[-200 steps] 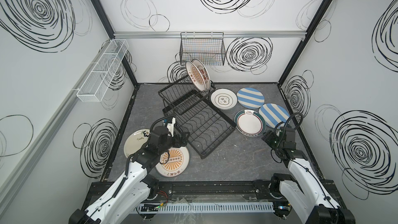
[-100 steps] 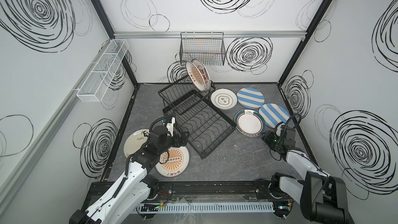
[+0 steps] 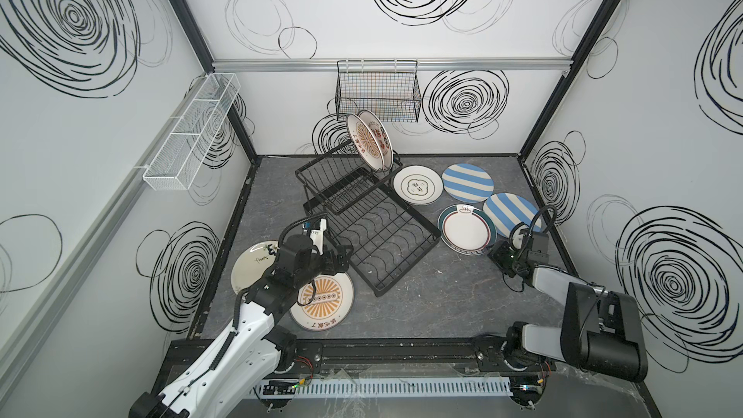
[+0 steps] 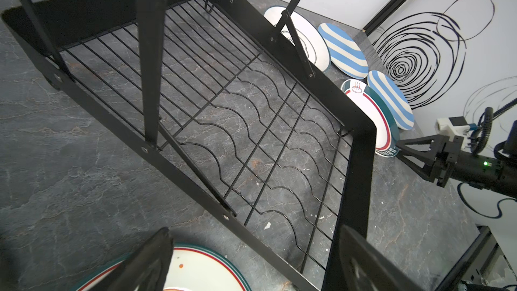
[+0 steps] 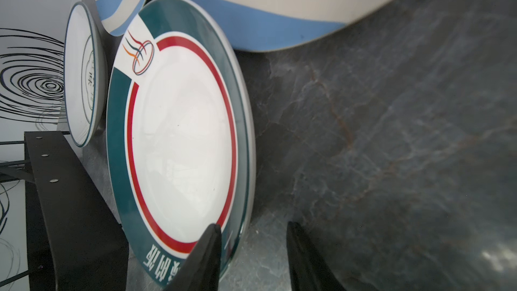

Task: Load plates into a dish rack
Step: Pick up the plate from the middle-right of the table.

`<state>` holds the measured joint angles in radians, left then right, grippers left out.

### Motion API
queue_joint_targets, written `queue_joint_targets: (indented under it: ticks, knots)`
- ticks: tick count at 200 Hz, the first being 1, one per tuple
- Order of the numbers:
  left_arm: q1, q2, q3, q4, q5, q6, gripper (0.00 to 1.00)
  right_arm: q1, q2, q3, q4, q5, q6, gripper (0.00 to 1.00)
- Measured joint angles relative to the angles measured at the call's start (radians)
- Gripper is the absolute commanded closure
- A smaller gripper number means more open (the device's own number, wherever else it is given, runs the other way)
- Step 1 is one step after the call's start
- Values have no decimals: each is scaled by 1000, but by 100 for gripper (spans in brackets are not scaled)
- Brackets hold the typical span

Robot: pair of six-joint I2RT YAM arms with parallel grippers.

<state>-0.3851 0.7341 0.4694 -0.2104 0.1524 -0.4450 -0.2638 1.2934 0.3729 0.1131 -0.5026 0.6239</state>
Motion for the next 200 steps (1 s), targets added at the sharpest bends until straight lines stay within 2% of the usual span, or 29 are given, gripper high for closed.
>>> queue_joint_targets:
  ticks: [66,95,110,144,175,200]
  knots:
    - [0,0,0,0,0,0,4,-19,75,10,97,-20,0,63]
    - [0,-1,0,0,0,0,4,-19,98,22,102,-20,-1,74]
    - [0,-2,0,0,0,0,4,-19,114,29,108,-24,-8,87]
    - [0,-3,0,0,-1,0,4,-37,162,57,144,-49,-4,88]
    - [0,-8,0,-1,-4,0,4,-46,177,68,153,-72,-5,99]
    - [0,-11,0,-1,-5,0,4,-48,173,87,118,-69,-18,100]
